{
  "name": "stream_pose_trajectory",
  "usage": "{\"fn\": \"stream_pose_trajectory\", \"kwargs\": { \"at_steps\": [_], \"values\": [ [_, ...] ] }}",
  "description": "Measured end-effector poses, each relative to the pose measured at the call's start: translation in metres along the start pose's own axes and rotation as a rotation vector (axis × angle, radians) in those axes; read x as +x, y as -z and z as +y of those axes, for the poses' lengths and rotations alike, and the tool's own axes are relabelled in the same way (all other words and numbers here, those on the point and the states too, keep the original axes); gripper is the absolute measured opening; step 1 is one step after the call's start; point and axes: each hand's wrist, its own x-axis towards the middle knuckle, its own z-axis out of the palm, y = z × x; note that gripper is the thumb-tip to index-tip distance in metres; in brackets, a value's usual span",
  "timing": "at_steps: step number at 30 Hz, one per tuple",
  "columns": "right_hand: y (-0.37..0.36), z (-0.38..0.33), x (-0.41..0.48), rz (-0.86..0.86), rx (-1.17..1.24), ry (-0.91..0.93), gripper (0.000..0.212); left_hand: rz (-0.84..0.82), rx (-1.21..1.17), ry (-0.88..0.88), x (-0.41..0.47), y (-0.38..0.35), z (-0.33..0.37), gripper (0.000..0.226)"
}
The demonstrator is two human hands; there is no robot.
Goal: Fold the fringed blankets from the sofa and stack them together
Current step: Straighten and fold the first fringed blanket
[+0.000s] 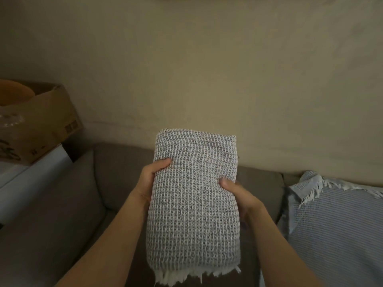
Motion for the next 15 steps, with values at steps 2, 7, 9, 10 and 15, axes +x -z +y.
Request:
{"fn": "stream_pose_trajectory", "kwargs": {
  "at_steps": [2, 7, 9, 10, 15],
  "values": [
    [0.002, 0.0, -0.002, -0.059, -0.086, -0.092, 0.105, 0.01, 0.035, 0.032, -0.003, 0.0, 0.001, 0.063],
    [-0.014, -0.002, 0.004, 0.08, -0.103, -0.039, 0.084, 0.166, 0.167, 0.118, -0.002, 0.002, 0.008, 0.039],
    [-0.023, -0.004, 0.004, 0.158, -0.116, 0.01, 0.071, 0.209, 0.185, 0.158, -0.003, 0.01, 0.004, 0.046],
    [-0.027, -0.004, 0.004, 0.172, -0.132, 0.039, 0.068, 0.231, 0.182, 0.175, -0.003, 0.016, 0.001, 0.047],
    [-0.053, -0.001, 0.012, 0.212, -0.16, 0.097, 0.039, 0.344, 0.188, 0.198, -0.008, 0.042, -0.007, 0.048]
  ]
}}
